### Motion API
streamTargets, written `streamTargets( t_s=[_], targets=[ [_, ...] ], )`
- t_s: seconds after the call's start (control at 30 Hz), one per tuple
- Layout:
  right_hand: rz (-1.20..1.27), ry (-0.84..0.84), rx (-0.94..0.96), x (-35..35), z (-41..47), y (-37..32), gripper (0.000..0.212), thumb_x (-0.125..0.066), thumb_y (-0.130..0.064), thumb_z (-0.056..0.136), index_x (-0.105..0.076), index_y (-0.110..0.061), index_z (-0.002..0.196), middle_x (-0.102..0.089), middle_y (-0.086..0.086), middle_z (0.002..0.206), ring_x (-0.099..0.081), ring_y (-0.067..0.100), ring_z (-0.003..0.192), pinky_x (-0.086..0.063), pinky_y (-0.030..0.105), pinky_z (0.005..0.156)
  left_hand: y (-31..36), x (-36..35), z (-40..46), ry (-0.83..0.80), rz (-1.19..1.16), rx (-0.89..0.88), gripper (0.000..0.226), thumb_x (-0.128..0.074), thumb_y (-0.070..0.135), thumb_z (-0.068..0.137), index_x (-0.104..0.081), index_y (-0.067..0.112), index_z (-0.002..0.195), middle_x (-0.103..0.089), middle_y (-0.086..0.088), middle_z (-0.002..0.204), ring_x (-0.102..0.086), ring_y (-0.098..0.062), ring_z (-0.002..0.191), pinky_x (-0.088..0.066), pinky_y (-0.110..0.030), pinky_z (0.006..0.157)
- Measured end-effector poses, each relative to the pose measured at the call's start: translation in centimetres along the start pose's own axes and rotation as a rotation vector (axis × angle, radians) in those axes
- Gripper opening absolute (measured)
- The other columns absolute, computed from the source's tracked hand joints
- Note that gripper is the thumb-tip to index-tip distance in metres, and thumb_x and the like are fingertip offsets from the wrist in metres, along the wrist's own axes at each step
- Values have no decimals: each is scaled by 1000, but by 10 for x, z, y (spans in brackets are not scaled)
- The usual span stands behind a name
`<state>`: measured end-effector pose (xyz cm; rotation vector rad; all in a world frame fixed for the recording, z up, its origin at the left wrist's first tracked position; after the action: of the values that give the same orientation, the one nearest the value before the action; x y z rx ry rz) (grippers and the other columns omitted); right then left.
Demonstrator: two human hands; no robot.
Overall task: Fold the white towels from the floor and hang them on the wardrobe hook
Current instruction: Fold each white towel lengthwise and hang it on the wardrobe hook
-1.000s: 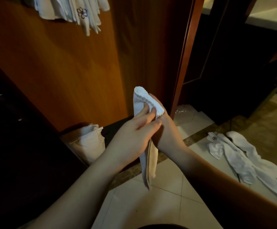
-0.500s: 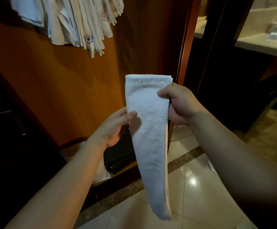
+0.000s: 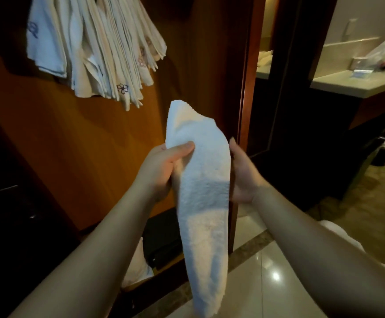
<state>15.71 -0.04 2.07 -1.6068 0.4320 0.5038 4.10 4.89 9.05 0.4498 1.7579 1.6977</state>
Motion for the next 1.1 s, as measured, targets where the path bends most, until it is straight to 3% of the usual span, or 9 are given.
streamTargets(
  t_s=[0.07,0.2,0.27,0.37,0.53,0.7,0.83,0.97,1.1],
  targets=[
    [2,-15,-4,5,3,31,83,-83,-70,64,-68,-24,132,-66,15,133,-64,34,123,-55,49,94,11,9,4,51,20,-18,42,-78,33,76,-65,17,112,-78,1,97,-76,-18,89,-61,-30,64],
    [-118,34,13,9,4,62,53,-95,-48,55,-83,-21,99,-78,2,108,-73,16,103,-59,30,81,28,31,18,197,81,-29,26,-77,32,84,-66,21,106,-79,2,91,-77,-19,84,-61,-36,68],
    [-343,136,23,17,3,57,46,-86,-41,67,-77,-16,104,-78,1,106,-73,17,102,-59,28,82,36,41,23,267,96,-33,24,-78,33,84,-65,25,102,-79,1,92,-75,-23,88,-59,-41,74],
    [-769,190,79,14,2,37,30,-73,-40,85,-69,-29,113,-76,-11,110,-72,9,104,-54,35,94,45,51,28,345,80,-16,22,-79,32,84,-62,26,96,-77,-1,92,-72,-26,92,-56,-42,73],
    [-1064,172,116,-1,6,18,45,-56,-50,74,-65,-35,116,-74,-17,109,-70,1,98,-54,35,91,59,52,37,383,56,37,20,-79,22,85,-60,17,92,-75,-5,91,-71,-25,84,-53,-37,63],
    [-751,85,93,1,9,6,34,-67,-35,74,-74,-37,107,-76,-8,107,-71,9,97,-56,27,77,81,45,49,298,46,57,24,-77,16,85,-60,12,102,-78,-5,78,-76,-23,71,-60,-37,58],
    [-298,-98,-51,2,4,20,47,-92,-36,67,-80,-20,110,-74,7,118,-69,23,113,-56,34,91,96,35,62,232,2,84,36,-74,9,86,-57,7,118,-78,-13,87,-76,-28,76,-60,-43,57],
    [-451,-127,-175,-3,-3,37,67,-97,-41,57,-75,-18,116,-74,4,119,-70,21,112,-57,34,93,99,31,74,226,-1,117,29,-73,6,87,-55,7,110,-77,-16,89,-76,-30,76,-62,-48,62],
    [-646,-26,-138,-3,-6,29,68,-87,-42,67,-65,-16,126,-72,5,124,-68,23,117,-48,49,109,94,33,88,233,-3,128,25,-73,5,88,-53,8,103,-74,-17,99,-75,-31,84,-63,-48,68]
  ],
)
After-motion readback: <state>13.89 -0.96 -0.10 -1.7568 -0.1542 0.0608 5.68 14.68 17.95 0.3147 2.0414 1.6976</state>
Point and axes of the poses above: each hand's wrist, its own z-axis towards the middle knuckle, its own x-axis out of the back of the hand, y = z × x, the point moved 10 cm from there along z, towards the middle knuckle
